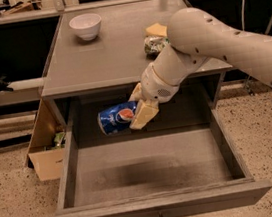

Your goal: Place pepsi can into top drawer

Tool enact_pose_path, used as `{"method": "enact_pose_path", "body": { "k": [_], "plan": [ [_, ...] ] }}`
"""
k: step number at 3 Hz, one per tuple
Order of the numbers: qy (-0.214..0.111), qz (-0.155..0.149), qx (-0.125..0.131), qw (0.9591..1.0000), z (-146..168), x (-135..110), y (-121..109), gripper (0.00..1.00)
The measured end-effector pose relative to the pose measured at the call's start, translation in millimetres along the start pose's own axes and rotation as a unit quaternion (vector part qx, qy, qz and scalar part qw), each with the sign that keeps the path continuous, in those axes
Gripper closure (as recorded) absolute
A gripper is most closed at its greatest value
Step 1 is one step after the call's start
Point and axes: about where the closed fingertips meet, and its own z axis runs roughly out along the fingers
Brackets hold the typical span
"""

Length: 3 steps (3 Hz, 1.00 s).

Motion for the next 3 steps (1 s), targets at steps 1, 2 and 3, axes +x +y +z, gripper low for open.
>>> {"method": "enact_pose_path", "body": {
  "k": [1, 2, 3],
  "plan": [
    [0.006, 0.007, -0.006, 0.9999, 10.6, 6.7, -0.1, 1.00],
    [0.014, 0.053, 0.002, 0.9985, 33.8, 54.6, 0.5, 1.00],
    [0.021, 0.101, 0.014, 0.9946, 56.5, 103.6, 0.7, 1.00]
  ]
}}
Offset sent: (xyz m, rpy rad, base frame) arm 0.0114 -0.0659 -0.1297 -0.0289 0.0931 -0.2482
